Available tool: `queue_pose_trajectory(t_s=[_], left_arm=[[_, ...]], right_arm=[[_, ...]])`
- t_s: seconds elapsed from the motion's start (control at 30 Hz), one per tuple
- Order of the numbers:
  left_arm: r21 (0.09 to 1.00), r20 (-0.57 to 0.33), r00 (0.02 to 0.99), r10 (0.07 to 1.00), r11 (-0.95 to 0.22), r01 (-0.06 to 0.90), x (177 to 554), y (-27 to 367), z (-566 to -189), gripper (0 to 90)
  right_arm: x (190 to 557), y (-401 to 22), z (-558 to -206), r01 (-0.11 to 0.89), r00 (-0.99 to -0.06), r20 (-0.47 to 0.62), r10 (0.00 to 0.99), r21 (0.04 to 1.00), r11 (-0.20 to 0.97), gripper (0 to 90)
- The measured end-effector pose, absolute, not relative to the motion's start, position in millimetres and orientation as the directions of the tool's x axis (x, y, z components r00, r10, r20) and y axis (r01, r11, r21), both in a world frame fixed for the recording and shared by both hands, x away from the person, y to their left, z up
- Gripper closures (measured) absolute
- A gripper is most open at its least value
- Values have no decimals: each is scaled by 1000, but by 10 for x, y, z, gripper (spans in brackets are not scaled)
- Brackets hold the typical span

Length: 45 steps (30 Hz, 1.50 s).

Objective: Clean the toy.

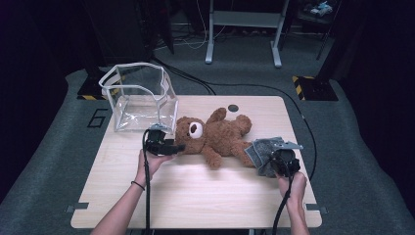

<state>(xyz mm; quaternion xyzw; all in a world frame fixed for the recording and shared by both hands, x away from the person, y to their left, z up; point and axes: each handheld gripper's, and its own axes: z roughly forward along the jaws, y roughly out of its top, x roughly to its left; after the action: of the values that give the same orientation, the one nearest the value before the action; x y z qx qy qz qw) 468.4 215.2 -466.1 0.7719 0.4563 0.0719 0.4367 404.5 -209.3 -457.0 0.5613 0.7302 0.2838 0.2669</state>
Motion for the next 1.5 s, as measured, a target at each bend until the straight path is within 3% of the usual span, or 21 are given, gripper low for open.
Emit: queue_pose_trajectory(t_s=[0.33,0.6,0.9,1.13,1.4,1.5], left_arm=[[772,-235,603,763,-230,592,4379,1769,-4619,160],[775,-213,628,748,-263,575,4303,1448,-4660,154],[782,-119,643,757,-328,530,4171,985,-4755,143],[778,-34,606,795,-359,515,4189,825,-4825,151],[791,-3,573,820,-349,503,4210,758,-4972,162],[802,11,578,816,-352,483,4212,773,-4965,290]], right_arm=[[4011,-2108,-4567,671,-224,-72,972,712,207,835],[3987,-2140,-4572,678,-216,-71,974,707,202,835],[3984,-2164,-4583,685,-200,-58,978,706,182,835],[3981,-2189,-4589,689,-191,-54,980,703,173,836],[3992,-2157,-4608,686,-201,-54,978,705,180,835],[3982,-2163,-4613,691,-193,-48,980,702,171,835]])
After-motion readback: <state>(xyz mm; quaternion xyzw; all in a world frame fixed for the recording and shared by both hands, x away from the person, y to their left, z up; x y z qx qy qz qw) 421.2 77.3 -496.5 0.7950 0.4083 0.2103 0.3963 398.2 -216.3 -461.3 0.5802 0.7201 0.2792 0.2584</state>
